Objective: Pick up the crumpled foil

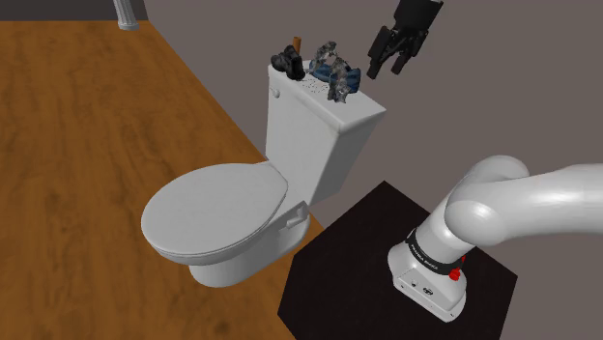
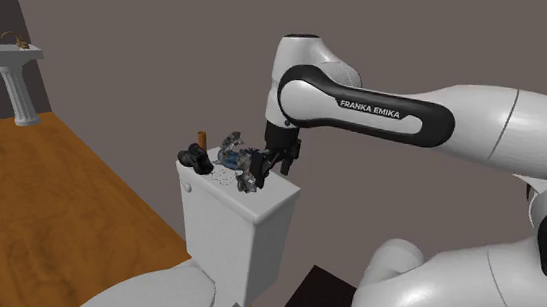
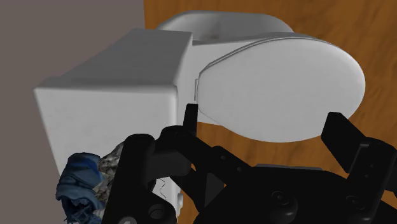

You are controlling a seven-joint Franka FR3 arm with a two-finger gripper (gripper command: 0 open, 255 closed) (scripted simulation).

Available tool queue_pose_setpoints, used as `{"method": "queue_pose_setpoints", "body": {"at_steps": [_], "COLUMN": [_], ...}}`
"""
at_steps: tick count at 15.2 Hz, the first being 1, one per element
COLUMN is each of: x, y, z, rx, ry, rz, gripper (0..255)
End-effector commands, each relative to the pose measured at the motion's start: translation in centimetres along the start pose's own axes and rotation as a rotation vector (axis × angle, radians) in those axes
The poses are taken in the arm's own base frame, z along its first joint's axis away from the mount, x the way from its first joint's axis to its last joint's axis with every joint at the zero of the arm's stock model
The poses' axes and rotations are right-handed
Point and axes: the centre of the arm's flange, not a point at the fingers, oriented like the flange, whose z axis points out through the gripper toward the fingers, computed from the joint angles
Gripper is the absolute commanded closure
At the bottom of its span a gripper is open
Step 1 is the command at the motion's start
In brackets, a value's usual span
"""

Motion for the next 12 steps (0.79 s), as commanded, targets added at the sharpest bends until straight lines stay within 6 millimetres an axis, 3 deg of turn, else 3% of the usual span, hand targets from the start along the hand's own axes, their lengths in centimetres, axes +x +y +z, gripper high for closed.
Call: {"method": "queue_pose_setpoints", "body": {"at_steps": [1, 12], "x": [0.0, 10.9], "y": [0.0, 10.3], "z": [0.0, 4.1], "rx": [0.000, 0.065], "ry": [0.000, -0.033], "rz": [0.000, -0.081], "gripper": [0, 0]}}
